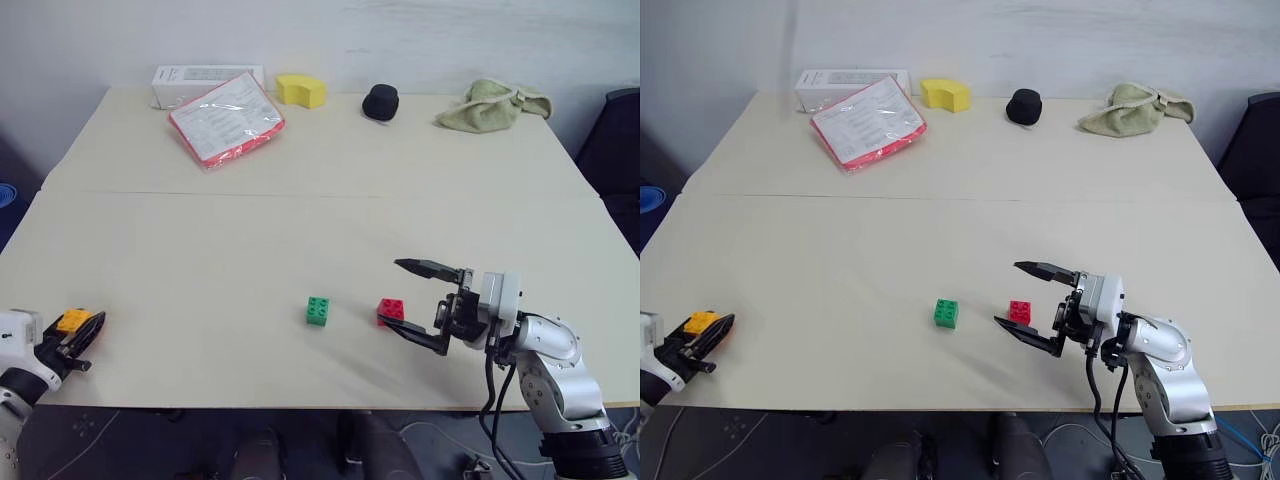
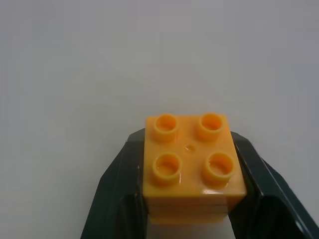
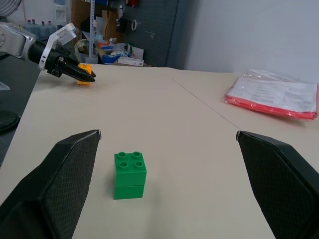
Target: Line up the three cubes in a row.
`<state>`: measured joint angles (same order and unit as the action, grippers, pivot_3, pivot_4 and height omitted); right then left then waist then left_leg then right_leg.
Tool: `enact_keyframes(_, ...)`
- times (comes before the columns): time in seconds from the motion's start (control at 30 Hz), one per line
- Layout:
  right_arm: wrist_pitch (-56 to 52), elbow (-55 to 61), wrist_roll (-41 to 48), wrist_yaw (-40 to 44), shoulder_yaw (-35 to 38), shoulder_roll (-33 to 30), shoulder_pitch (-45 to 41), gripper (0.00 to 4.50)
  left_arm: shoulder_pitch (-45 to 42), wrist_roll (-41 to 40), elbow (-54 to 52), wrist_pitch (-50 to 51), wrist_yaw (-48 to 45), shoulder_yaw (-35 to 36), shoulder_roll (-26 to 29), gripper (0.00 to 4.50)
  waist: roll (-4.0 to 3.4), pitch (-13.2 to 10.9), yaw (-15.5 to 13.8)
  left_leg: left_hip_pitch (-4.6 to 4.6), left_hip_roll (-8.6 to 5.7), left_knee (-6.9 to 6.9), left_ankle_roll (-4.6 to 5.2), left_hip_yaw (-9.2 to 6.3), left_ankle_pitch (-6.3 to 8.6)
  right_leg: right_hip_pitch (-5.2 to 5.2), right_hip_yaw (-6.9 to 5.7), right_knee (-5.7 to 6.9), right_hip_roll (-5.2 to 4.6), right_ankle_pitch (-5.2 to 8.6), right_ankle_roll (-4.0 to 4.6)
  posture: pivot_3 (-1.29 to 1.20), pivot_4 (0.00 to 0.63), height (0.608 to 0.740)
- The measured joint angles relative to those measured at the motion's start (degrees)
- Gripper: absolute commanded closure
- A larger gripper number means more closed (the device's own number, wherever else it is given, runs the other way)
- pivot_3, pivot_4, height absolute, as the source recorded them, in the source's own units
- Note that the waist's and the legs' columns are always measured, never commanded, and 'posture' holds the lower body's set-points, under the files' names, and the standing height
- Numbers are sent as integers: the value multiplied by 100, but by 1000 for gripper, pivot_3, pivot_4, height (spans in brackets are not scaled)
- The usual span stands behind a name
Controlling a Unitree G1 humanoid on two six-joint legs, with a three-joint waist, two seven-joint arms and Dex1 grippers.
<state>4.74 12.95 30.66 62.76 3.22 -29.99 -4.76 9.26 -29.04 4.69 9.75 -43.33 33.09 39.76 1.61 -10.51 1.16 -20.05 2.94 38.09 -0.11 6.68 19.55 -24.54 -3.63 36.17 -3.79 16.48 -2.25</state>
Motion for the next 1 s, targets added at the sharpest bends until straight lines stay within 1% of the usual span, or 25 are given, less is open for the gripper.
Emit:
enact_keyframes(0.07,-6,0,0,-1,13,-10,-22,0,-534,76,-262,-300,-700,-648,278,2962,-3,0,-83,-6,-7,0,-10,-3,-7,-3,-13,2,-13,0,2,0,150,740)
enact_keyframes(0.17,-18,15,5,1,65,-99,-15,0,-1209,433,-279,-889,-1705,-1534,647,2962,-17,3,-85,-7,-14,-3,-24,5,-23,-4,-9,1,-17,0,2,0,150,740)
enact_keyframes(0.2,-27,19,6,-1,130,-133,5,0,-1609,571,-30,-1137,-2154,-1905,671,2962,-26,3,-87,-8,-16,-4,-22,10,-24,-4,-10,1,-16,-1,1,0,150,740)
enact_keyframes(0.3,-58,38,8,-36,229,-199,60,0,-2277,762,541,-1533,-2977,-2578,653,2962,-26,3,-40,-10,-11,-4,-22,18,-25,-8,-7,3,1,-1,0,0,150,740)
enact_keyframes(0.43,-127,161,8,-142,429,-321,379,0,-2987,946,1303,-1926,-3844,-3200,474,2962,-26,3,-34,-11,-9,3,-24,19,-33,-9,-7,10,14,-2,-2,0,150,740)
enact_keyframes(0.57,-198,486,12,-298,564,-336,775,0,-3667,1171,2178,-2315,-4208,-3551,60,2962,-23,3,-91,-11,-11,15,-22,22,-36,-8,-1,22,18,-4,-7,0,150,740)
enact_keyframes(0.7,-248,763,20,-417,738,-373,1219,0,-4151,1380,2983,-2625,-4264,-3708,-133,2962,-22,4,-103,-11,-12,16,-21,21,-36,-8,-1,23,19,-5,-9,0,150,740)
enact_keyframes(0.83,-248,808,23,-454,928,-417,1507,0,-4359,1504,3389,-2919,-4265,-3827,-254,2962,-22,4,-98,-10,-12,17,-19,22,-37,-8,0,23,19,-5,-9,0,150,740)
enact_keyframes(0.97,-238,808,22,-462,1078,-443,1563,0,-4471,1556,3654,-2936,-4268,-3913,-399,2962,-21,4,-100,-10,-12,17,-19,20,-38,-8,-1,24,20,-5,-10,0,150,740)
enact_keyframes(1.0,-238,808,22,-460,1078,-447,1564,0,-4487,1556,3662,-2909,-4269,-3921,-402,2612,-21,4,-100,-10,-12,17,-19,20,-38,-8,-1,24,20,-5,-9,0,150,740)
